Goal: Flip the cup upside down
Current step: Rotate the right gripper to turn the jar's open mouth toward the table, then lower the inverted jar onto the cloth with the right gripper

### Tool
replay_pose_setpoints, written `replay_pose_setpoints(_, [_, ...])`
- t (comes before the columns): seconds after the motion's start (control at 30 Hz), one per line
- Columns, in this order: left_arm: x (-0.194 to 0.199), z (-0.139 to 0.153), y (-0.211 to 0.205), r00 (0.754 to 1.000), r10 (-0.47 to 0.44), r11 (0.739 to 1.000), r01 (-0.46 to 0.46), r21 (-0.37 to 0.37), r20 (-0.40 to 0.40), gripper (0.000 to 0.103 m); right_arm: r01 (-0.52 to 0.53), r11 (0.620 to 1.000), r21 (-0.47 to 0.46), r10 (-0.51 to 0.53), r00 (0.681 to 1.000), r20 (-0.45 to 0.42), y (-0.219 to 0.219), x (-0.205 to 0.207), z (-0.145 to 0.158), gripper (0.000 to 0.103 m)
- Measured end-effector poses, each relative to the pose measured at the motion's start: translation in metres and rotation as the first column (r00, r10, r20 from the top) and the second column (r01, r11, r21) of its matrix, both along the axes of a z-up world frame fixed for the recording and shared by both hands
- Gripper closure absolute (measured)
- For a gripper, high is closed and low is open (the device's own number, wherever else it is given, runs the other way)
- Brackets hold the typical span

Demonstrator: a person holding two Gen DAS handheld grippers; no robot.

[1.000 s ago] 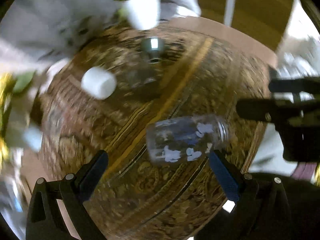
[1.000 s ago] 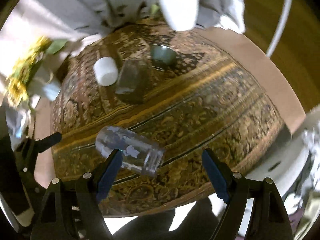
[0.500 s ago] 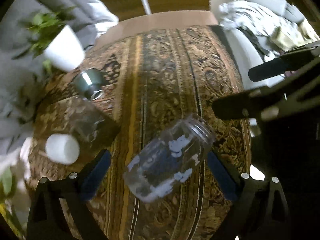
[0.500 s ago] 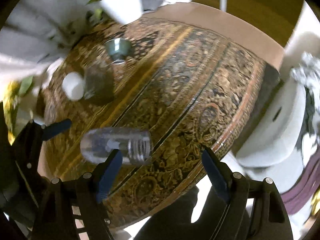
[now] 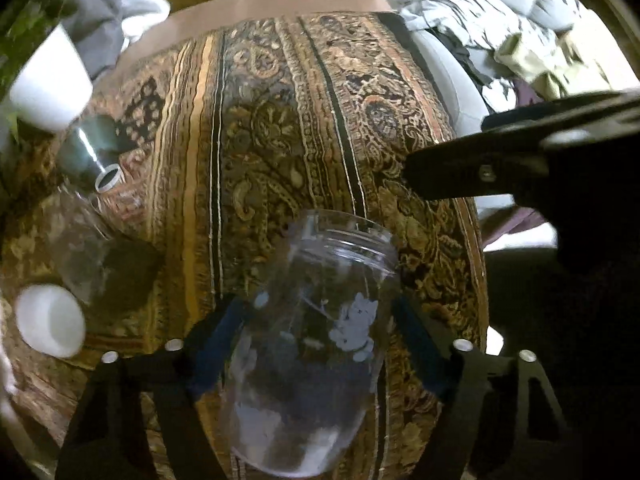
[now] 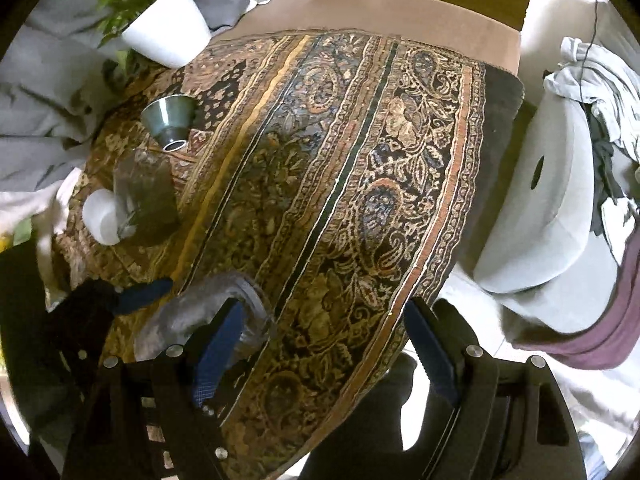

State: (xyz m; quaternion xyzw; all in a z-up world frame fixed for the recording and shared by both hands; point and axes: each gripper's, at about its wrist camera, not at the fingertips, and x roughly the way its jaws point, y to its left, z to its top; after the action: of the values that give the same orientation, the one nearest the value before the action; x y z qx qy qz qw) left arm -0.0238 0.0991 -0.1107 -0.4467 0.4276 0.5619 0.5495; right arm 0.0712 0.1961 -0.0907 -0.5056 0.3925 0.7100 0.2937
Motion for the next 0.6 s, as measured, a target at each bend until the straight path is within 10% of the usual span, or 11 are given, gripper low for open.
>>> replay_pose_setpoints(0.3, [-0.016, 0.000, -0.019, 0.939, 0.303, 0.950, -0.311, 0.026, 0.161, 0.028, -0.064, 0.997, 0.052, 0.063, 0.998, 0.025, 0.007, -0.007, 0.002, 0.021])
replay_pose_setpoints(0.6, [-0.034, 0.007, -0.045, 0.673, 0.701, 0.689, -0.725, 0.020, 0.235, 0.029, -0.246, 0.959, 0.137, 0.240, 0.969, 0.057, 0.018, -0.028, 0.012, 0.021])
